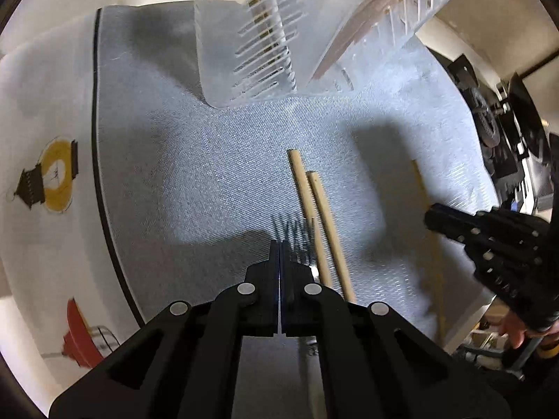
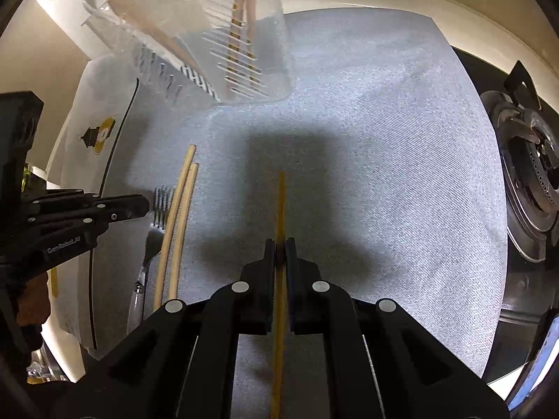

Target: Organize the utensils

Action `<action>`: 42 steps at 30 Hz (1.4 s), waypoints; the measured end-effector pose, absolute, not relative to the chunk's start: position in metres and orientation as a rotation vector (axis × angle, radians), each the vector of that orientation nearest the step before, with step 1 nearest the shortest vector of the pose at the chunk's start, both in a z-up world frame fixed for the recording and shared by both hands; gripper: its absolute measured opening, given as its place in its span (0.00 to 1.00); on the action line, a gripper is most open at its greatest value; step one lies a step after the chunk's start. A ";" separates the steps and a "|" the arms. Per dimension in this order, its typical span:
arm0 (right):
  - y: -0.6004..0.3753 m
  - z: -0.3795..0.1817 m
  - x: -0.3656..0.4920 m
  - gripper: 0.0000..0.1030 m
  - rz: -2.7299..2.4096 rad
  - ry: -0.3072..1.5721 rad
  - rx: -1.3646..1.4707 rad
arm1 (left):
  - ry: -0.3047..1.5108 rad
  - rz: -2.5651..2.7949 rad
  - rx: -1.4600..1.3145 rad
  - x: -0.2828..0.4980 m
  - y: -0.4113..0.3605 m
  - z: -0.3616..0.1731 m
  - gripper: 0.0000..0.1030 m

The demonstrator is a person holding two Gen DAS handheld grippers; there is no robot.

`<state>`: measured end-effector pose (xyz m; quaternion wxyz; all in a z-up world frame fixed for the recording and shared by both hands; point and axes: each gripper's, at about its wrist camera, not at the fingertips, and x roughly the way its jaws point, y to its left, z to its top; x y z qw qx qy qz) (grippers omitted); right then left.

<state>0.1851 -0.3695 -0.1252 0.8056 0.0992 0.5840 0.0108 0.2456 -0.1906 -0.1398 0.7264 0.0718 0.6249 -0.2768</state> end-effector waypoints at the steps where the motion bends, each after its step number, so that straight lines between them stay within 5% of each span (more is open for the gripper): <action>1: -0.370 -0.126 0.186 0.06 0.021 1.252 0.214 | 1.377 -0.614 0.174 0.246 -0.191 -0.141 0.00; 9: -0.369 -0.128 0.190 0.06 0.017 1.258 0.223 | 1.312 -0.578 0.282 0.241 -0.194 -0.134 0.00; 10: -0.369 -0.128 0.190 0.06 0.016 1.259 0.223 | 1.295 -0.564 0.294 0.240 -0.194 -0.131 0.07; 12: -0.371 -0.128 0.190 0.06 0.017 1.261 0.223 | 1.225 -0.559 0.283 0.236 -0.191 -0.122 0.68; 17: -0.371 -0.127 0.191 0.06 0.017 1.262 0.221 | 1.121 -0.573 0.248 0.228 -0.186 -0.102 0.86; 23: -0.368 -0.128 0.190 0.06 0.025 1.265 0.220 | 1.204 -0.647 0.207 0.235 -0.188 -0.119 0.85; 27: -0.369 -0.130 0.190 0.06 0.023 1.271 0.229 | 1.258 -0.730 0.188 0.239 -0.198 -0.127 0.62; 34: -0.373 -0.130 0.191 0.06 0.012 1.275 0.239 | 1.302 -0.816 0.199 0.243 -0.209 -0.137 0.47; 42: -0.374 -0.129 0.194 0.06 0.007 1.278 0.242 | 1.336 -0.829 0.194 0.244 -0.208 -0.143 0.18</action>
